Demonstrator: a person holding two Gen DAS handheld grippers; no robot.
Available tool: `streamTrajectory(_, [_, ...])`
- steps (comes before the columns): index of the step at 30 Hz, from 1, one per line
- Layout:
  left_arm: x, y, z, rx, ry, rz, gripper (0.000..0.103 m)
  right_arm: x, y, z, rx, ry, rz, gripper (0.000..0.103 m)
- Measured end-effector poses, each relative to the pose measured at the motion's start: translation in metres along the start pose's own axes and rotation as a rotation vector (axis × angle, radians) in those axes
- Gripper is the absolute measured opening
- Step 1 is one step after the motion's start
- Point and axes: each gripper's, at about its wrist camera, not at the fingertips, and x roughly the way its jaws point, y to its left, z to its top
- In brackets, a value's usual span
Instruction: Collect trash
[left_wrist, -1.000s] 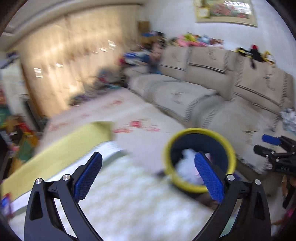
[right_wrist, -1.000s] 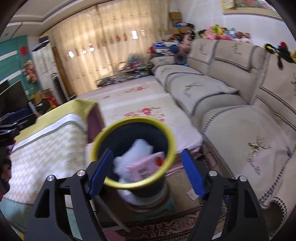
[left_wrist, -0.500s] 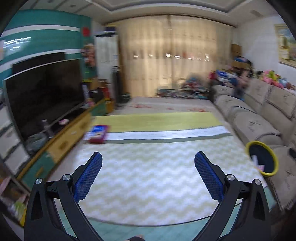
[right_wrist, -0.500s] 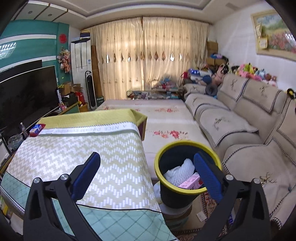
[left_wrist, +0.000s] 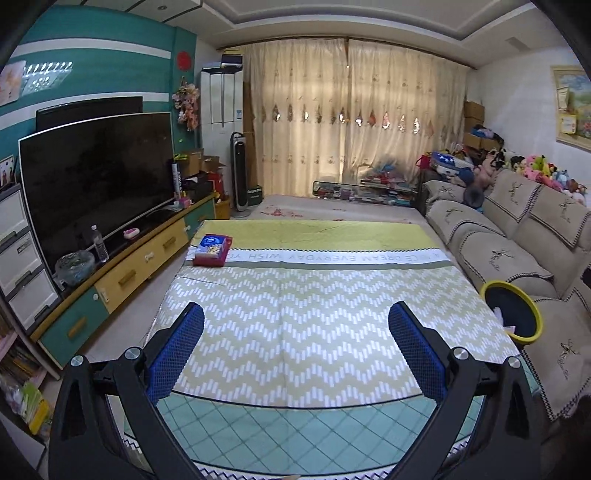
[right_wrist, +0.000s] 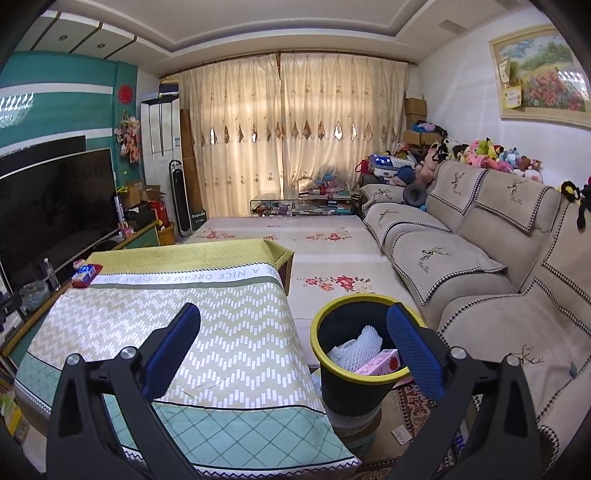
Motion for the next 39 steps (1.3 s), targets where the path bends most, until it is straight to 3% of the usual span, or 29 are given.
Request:
streamTrajectory(8, [-0.016,-0.011,-0.001,0.007,-0.003,0.000,0.098,0.003,-0.002,-0.006,0.012,0.015,0.022,0.096])
streamTrajectory(39, [-0.005,-0.016,0.005,0.024,0.009,-0.005,0.098,0.020,0.008,-0.012,0.014,0.045,0.040,0.096])
